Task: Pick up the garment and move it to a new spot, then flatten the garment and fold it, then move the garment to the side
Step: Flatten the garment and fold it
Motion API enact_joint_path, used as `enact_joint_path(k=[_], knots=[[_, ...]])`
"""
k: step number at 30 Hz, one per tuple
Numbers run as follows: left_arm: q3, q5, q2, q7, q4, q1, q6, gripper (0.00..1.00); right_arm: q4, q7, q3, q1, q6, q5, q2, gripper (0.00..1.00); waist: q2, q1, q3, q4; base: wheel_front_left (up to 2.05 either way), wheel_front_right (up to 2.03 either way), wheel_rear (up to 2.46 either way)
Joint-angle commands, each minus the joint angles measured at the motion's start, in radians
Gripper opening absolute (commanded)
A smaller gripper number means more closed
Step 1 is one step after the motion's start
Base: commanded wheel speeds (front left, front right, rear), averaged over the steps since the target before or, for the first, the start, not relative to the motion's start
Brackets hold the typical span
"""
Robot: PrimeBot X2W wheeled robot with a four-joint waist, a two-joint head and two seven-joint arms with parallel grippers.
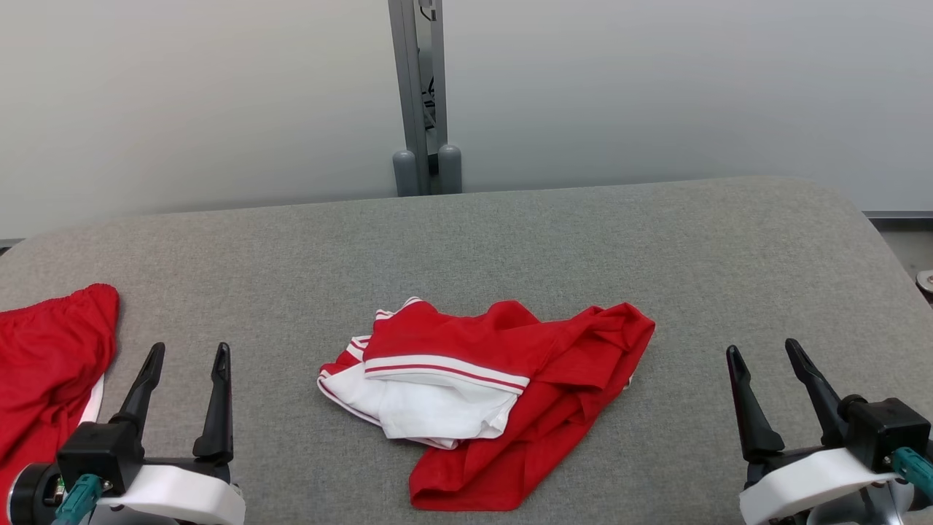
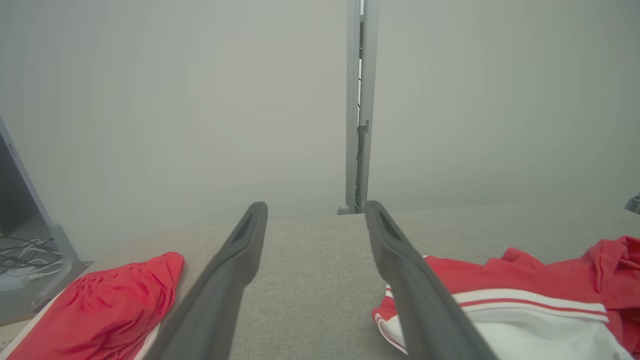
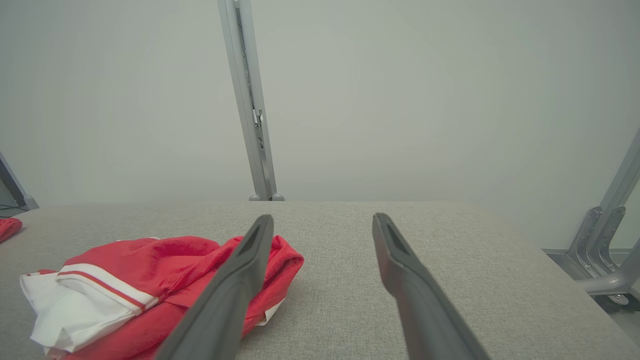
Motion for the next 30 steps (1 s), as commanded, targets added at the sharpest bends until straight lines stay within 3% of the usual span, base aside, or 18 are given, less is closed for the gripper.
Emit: enact_joint_path(k=[1,15,21,30], knots=[[0.000,-0.001,0.006,0.003,-0.002,0.003,0.006,1.00,0.002,-0.004,-0.004,0.006,0.001,0.002,-0.005,1.00,-0.0001,0.0000,0.000,0.000,0.00,0.00,0.00],[-0.008,-0.010,0.004,0.007,-0.007,-0.007,0.014,1.00,0.001,0.008,0.013,-0.001,0.001,-0.002,-0.005,1.00,-0.0001,0.0000,0.001,0.019,0.00,0.00,0.00],[-0.010,-0.010,0.007,0.010,-0.020,-0.018,0.016,1.00,0.018,0.039,0.168,-0.047,0.001,-0.017,-0.010,1.00,-0.0001,0.0000,0.019,0.037,0.00,0.00,0.00],[-0.040,-0.001,-0.006,0.011,-0.021,-0.057,-0.001,1.00,0.125,0.077,0.453,-0.149,0.000,0.045,-0.064,1.00,-0.0001,0.0000,0.072,0.118,0.00,0.00,0.00]])
